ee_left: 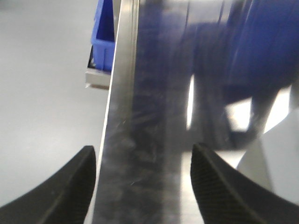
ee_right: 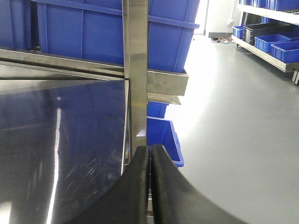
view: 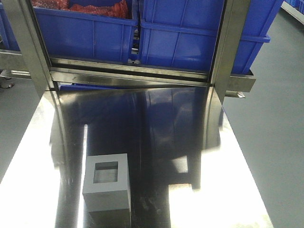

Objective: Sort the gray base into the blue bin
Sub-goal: 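Move the left gripper toward the gray hollow block on the table, then lower the left gripper onto the gray block's wall and close it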

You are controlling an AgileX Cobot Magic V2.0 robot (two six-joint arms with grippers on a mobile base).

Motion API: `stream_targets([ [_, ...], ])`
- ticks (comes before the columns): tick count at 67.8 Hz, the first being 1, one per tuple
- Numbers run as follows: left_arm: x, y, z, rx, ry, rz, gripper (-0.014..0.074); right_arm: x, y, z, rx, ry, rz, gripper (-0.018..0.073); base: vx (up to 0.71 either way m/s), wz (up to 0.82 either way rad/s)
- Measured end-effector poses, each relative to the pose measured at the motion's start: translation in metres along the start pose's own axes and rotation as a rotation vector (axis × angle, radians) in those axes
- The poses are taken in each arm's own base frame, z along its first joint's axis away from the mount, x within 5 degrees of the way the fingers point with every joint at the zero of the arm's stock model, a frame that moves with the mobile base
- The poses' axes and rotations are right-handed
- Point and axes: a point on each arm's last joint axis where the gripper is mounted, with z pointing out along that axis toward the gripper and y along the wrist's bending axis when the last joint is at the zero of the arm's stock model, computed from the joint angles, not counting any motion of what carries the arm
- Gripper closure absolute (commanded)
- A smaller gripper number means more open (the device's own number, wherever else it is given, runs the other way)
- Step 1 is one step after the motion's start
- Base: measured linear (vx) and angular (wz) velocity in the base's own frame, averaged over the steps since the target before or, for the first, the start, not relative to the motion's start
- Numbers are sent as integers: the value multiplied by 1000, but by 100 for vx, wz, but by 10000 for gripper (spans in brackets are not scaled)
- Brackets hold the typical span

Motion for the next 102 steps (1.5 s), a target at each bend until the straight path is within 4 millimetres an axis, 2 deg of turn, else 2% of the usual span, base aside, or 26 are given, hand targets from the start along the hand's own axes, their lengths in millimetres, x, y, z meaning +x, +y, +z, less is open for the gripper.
stream_targets([
  [9, -7, -7, 0, 67, 4, -52, 165, 0, 0, 0, 0, 0, 0, 564, 0, 0],
  [19, -21, -25, 7, 220, 59, -53, 165, 0, 0, 0, 0, 0, 0, 564, 0, 0],
  [32, -37, -50, 27, 438, 163, -44, 165, 0, 0, 0, 0, 0, 0, 564, 0, 0],
  [40, -41, -66, 44, 504, 254, 2, 165, 0, 0, 0, 0, 0, 0, 564, 0, 0],
  [50, -45, -92, 56, 566, 312, 78, 165, 0, 0, 0, 0, 0, 0, 564, 0, 0],
  [59, -48, -113, 66, 539, 346, 123, 165, 0, 0, 0, 0, 0, 0, 564, 0, 0],
  [65, -49, -120, 75, 460, 388, 143, 165, 0, 0, 0, 0, 0, 0, 564, 0, 0],
  [73, -47, -132, 86, 357, 422, 184, 165, 0, 0, 0, 0, 0, 5, 564, 0, 0],
  [85, -40, -154, 99, 297, 469, 230, 165, 0, 0, 0, 0, 0, 5, 564, 0, 0],
  [102, -33, -157, 122, 182, 563, 213, 165, 0, 0, 0, 0, 0, 0, 564, 0, 0],
])
